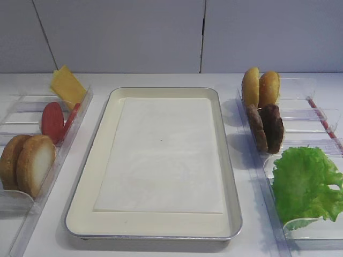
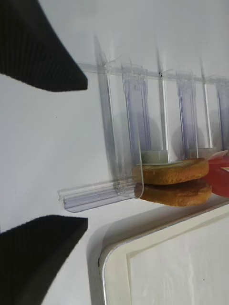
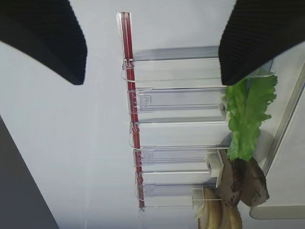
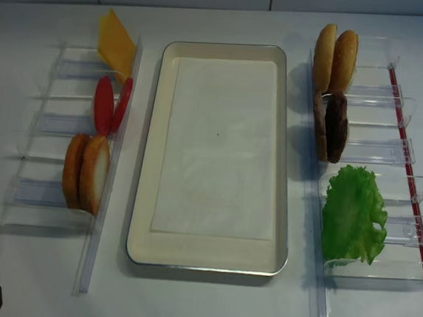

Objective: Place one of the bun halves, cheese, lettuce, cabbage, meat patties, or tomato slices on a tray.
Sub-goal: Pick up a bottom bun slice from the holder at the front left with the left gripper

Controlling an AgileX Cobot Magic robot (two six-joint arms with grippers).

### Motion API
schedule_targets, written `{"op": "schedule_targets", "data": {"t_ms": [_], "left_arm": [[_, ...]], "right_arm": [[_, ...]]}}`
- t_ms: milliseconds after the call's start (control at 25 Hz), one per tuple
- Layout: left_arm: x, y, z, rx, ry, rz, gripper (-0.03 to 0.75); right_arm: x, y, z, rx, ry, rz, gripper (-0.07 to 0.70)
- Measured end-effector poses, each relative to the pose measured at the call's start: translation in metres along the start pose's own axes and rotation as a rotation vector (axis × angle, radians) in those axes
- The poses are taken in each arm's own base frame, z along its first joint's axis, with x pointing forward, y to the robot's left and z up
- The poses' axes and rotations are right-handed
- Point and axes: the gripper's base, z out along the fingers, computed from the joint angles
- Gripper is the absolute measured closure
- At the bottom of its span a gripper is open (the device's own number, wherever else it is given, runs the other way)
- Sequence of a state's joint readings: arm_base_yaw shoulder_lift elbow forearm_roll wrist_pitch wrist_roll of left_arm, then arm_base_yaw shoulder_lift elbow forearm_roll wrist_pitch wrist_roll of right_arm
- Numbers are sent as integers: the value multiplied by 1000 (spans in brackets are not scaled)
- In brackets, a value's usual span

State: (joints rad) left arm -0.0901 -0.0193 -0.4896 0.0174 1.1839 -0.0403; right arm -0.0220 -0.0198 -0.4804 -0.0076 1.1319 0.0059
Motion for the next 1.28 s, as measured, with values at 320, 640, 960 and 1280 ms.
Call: {"op": "schedule_targets", "data": {"t_ms": [320,640,960,1280], "left_arm": [[0,0,0,0,0,0,215],[0,0,0,0,0,0,215],[0,0,0,0,0,0,215],[0,0,0,0,0,0,215]], "right_arm": [[0,0,0,0,0,0,56],[0,0,0,0,0,0,56],[0,0,0,0,0,-6,56],[0,0,0,0,0,-6,56]]}}
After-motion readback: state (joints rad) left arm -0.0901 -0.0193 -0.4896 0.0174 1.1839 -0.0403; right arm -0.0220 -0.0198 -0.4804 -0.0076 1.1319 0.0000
